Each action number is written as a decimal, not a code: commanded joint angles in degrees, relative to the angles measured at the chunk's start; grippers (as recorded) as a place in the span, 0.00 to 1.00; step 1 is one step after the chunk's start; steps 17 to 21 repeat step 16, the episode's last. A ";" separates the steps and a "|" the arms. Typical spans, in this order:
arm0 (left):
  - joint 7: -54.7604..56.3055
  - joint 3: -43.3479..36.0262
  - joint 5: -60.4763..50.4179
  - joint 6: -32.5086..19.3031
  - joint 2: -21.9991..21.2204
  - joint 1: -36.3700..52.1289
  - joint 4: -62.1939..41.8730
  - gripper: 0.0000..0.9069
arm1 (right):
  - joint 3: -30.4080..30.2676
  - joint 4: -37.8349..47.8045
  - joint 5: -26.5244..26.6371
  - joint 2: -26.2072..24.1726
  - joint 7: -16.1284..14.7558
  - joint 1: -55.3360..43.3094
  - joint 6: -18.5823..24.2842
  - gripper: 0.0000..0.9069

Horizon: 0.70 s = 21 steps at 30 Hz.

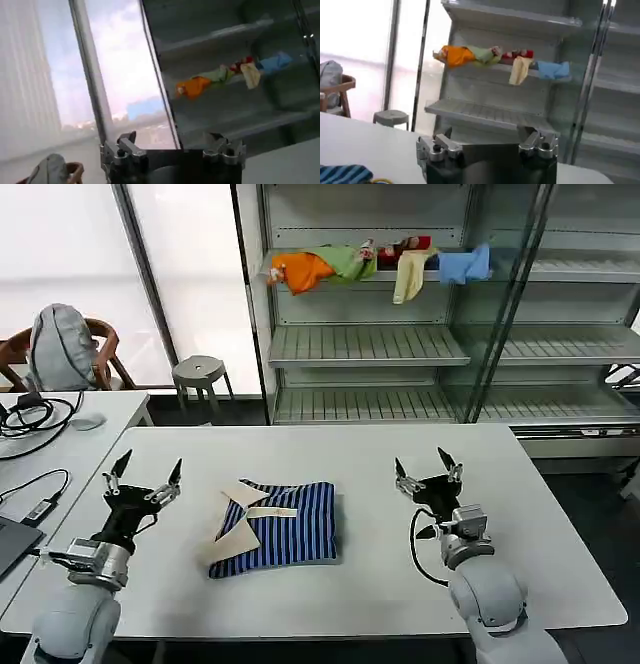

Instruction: Fold and organize the clothes.

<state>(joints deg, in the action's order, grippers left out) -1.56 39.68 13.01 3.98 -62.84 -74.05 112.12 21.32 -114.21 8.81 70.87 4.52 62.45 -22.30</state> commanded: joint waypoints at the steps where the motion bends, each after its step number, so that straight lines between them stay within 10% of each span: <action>1: 0.67 2.98 -4.61 -7.29 2.34 -0.42 -2.84 1.00 | 0.83 3.67 -6.52 0.84 -3.20 -0.40 6.39 1.00; 21: 0.11 0.48 -2.03 -7.28 1.51 1.14 -3.06 1.00 | 1.94 4.16 -5.86 0.74 -1.99 -0.05 8.18 1.00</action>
